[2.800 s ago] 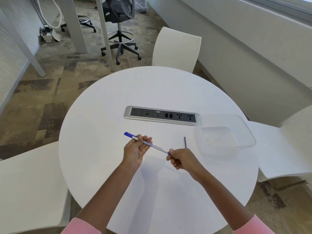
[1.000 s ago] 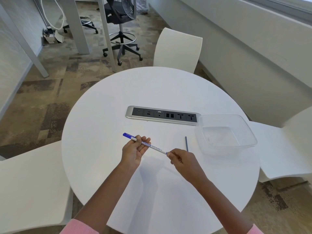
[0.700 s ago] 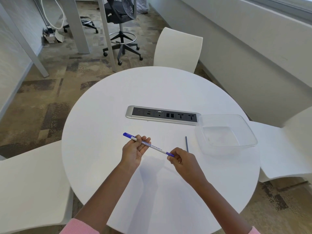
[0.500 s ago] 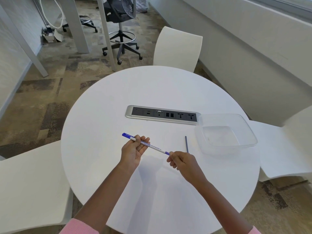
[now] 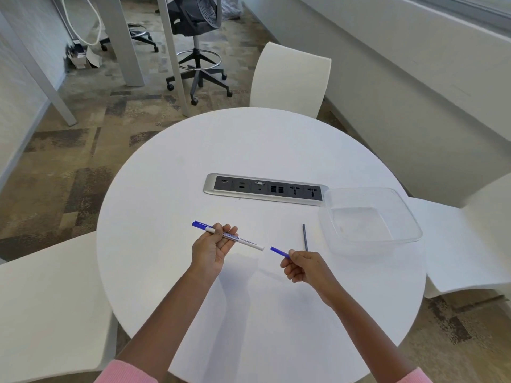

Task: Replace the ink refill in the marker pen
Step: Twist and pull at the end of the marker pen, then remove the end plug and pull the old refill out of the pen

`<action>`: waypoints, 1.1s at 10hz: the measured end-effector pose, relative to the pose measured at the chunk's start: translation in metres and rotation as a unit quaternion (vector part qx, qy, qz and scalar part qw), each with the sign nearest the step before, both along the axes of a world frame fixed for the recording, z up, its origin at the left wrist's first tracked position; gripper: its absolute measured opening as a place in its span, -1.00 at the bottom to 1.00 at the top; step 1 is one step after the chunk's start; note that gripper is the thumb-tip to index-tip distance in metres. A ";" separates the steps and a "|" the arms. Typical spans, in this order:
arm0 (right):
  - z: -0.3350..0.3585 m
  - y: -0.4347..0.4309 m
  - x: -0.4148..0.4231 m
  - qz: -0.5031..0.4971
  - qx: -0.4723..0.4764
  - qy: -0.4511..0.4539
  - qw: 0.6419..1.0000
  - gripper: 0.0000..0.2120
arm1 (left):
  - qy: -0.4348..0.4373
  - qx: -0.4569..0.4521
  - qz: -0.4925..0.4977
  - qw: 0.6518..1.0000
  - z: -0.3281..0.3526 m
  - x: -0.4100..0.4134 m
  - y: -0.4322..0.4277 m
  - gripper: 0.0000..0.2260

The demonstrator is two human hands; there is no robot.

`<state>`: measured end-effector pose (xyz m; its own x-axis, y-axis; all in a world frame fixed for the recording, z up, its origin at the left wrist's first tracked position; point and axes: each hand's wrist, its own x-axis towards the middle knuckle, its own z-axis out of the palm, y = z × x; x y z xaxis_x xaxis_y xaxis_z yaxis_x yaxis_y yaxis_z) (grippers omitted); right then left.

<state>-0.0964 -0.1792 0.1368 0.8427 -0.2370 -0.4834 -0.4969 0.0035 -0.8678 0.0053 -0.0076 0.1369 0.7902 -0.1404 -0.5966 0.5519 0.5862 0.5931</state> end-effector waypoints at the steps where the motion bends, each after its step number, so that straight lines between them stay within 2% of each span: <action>1: -0.012 -0.007 0.002 -0.053 -0.015 0.013 0.998 -0.66 | 0.003 0.000 0.006 1.000 -0.002 0.002 0.003 -0.82; 3: -0.047 -0.019 0.003 -0.121 -0.189 0.026 0.974 -0.83 | 0.012 -0.004 0.013 1.000 -0.006 0.003 0.004 -0.81; 4: -0.059 -0.018 0.003 -0.136 -0.266 0.022 0.954 -0.84 | 0.019 -0.004 0.014 1.000 -0.007 0.003 0.003 -0.81; 6: -0.075 -0.015 0.002 -0.098 -0.367 0.021 0.925 -0.86 | 0.030 -0.009 0.012 0.999 -0.012 0.005 0.000 -0.82; 7: -0.078 -0.014 0.002 -0.076 -0.387 0.024 0.919 -0.86 | 0.034 -0.011 0.010 0.999 -0.013 0.006 -0.001 -0.81; 9: -0.078 -0.014 0.003 -0.065 -0.389 0.015 0.919 -0.83 | 0.042 -0.009 -0.001 0.999 -0.015 0.005 -0.003 -0.82; 10: -0.067 -0.009 0.008 -0.082 -0.349 -0.009 0.933 -0.91 | 0.050 -0.003 -0.012 0.999 -0.017 0.003 -0.004 -0.84; 11: -0.046 -0.003 0.019 -0.068 -0.205 0.016 0.976 -0.88 | 0.062 0.000 -0.031 0.998 -0.018 0.001 -0.007 -0.86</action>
<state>-0.0775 -0.1821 0.0906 0.7764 -0.5243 -0.3497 -0.5421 -0.2726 -0.7949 0.0068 -0.0143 0.1191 0.7006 -0.1870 -0.6886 0.6560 0.5485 0.5185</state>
